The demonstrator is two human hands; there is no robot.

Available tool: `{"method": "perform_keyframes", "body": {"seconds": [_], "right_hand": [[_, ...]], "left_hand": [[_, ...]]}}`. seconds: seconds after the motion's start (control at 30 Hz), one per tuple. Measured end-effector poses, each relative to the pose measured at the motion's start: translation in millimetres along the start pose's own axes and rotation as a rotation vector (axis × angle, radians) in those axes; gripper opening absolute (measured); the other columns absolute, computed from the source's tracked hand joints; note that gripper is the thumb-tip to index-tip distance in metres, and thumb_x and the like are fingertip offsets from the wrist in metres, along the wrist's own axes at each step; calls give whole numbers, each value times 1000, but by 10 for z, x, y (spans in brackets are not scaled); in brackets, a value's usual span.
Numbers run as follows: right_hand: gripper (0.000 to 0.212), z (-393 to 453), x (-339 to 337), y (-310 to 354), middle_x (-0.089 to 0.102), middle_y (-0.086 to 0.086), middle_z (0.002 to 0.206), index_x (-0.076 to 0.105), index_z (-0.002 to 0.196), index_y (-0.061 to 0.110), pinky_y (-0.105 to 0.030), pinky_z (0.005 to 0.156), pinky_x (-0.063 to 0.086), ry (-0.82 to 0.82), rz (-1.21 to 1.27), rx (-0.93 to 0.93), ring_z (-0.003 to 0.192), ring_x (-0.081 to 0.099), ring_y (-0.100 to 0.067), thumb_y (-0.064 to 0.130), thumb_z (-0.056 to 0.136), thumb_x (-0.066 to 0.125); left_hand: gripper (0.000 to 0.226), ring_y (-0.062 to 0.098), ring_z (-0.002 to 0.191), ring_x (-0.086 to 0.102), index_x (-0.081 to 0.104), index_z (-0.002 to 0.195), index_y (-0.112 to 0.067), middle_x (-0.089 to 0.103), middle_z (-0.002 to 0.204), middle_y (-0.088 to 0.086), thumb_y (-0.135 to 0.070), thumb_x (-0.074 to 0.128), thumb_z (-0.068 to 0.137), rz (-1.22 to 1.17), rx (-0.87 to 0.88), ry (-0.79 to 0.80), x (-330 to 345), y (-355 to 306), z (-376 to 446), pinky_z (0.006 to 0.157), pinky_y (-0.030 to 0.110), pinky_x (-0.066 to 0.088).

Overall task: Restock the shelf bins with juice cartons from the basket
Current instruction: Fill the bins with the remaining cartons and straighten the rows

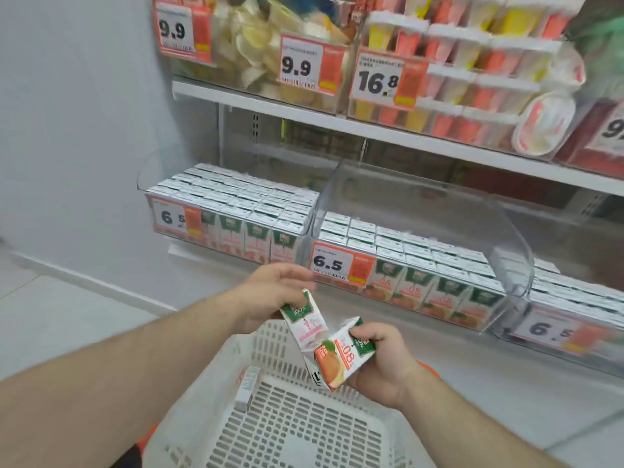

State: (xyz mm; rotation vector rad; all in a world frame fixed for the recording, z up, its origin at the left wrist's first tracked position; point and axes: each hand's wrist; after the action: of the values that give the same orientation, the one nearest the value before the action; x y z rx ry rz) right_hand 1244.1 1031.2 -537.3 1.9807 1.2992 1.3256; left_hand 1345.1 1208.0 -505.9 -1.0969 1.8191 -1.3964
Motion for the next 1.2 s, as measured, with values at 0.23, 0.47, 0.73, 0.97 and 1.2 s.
{"method": "perform_keyframes", "body": {"seconds": [0.23, 0.47, 0.73, 0.97, 1.2], "right_hand": [[42, -53, 296, 193, 71, -23, 100, 74, 95, -7, -41, 77, 52, 16, 48, -105, 79, 69, -32, 17, 71, 49], [21, -75, 346, 498, 70, -16, 87, 64, 96, 3, -57, 100, 47, -132, -72, -194, 83, 65, -32, 7, 77, 58], [10, -93, 320, 720, 71, -19, 82, 69, 95, -1, -35, 67, 54, -314, -681, -513, 74, 65, -25, -1, 85, 68], [52, -125, 377, 736, 72, 0, 102, 64, 116, 24, -28, 74, 54, -289, -871, -676, 88, 69, -12, -1, 74, 81], [64, -129, 493, 788, 52, 29, 120, 46, 128, 48, -46, 84, 57, -480, -882, -823, 96, 64, -3, 43, 69, 72]], "left_hand": [[22, 18, 64, 67, 64, 108, -8, 71, 83, 11, 0, 65, 88, -321, 62, -78, 136, -24, 1, 56, 27, 55], [11, 20, 67, 66, 63, 101, -15, 68, 83, 8, -15, 52, 98, -438, 69, -26, -103, -225, 60, 63, 34, 56], [18, 9, 83, 64, 69, 90, -27, 68, 84, -10, -41, 76, 80, 505, 226, 129, -254, -185, 78, 79, 26, 46], [21, 1, 93, 67, 71, 96, -36, 73, 94, -17, -37, 77, 76, 595, 406, 156, 25, -152, 126, 91, 36, 53], [31, 4, 83, 66, 70, 95, -37, 70, 86, -18, -53, 70, 68, 618, 494, -27, -56, -456, 106, 80, 43, 55]]}}
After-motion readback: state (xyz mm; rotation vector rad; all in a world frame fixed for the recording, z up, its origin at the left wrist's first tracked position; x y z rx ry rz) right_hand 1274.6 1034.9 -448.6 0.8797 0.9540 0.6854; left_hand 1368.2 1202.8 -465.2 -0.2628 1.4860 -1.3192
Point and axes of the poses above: each hand's wrist, its own z-axis towards the middle knuckle, its own x-axis out of the palm, y = z × x
